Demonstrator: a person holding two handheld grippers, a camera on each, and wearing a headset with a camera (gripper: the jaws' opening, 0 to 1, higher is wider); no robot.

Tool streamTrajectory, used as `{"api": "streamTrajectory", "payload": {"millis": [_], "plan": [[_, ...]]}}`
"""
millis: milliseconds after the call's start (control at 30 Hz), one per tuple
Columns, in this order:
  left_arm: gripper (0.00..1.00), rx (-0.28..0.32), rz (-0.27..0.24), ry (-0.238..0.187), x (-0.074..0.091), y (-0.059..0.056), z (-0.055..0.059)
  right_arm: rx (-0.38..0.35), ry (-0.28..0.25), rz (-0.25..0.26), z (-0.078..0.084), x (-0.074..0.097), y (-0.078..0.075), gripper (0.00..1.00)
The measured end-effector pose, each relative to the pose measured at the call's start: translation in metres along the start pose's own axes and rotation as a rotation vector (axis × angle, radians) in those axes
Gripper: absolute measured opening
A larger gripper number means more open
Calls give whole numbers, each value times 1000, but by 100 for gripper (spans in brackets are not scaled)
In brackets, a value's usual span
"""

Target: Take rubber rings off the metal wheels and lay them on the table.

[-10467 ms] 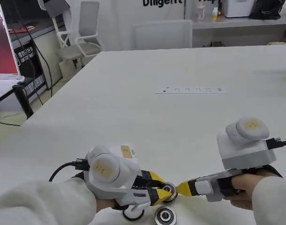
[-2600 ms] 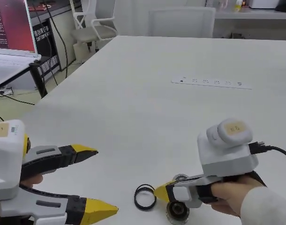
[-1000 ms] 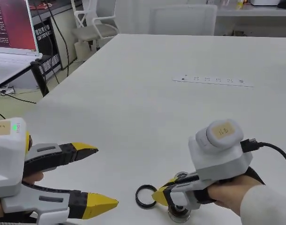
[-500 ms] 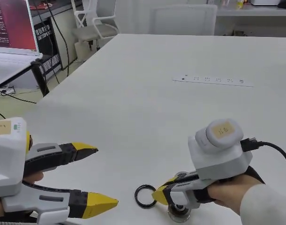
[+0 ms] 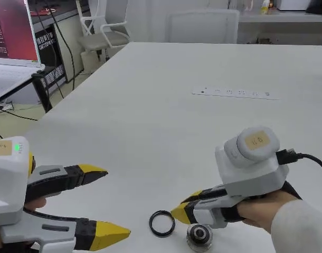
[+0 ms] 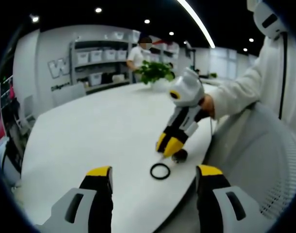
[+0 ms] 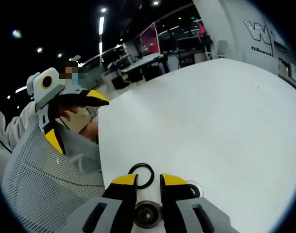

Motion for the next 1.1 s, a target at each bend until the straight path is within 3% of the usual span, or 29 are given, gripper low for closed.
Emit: {"api": "streamTrajectory", "payload": {"millis": [367,567,800,933,1100], "plan": [[73,-6,17,3,-1,-3,0,93,-87,34,-27,31,6,44],[74,-5,26,0,-1,-5,0,102,-142,50,-44,49,8,57],[77,-3,35,-1,-1,-6,0,142,-218,132,-57,80,8,73],[80,8,37,-9,-1,-7,-1,146,-240,149,-58,96,9,80],[84,17,38,-14,-1,-7,-1,169,-253,194,-47,122,8,87]]}}
Point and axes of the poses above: the centre of the closed fingertips' face, and the gripper's own axes: x roughly backward along the fingers, y roughly to its left, z roughly out of its underside, the point moved 3 cm from there along x, roughly backward along the fingers, and after that the axes turned 8 degrees about x, right-handed, at the moved point
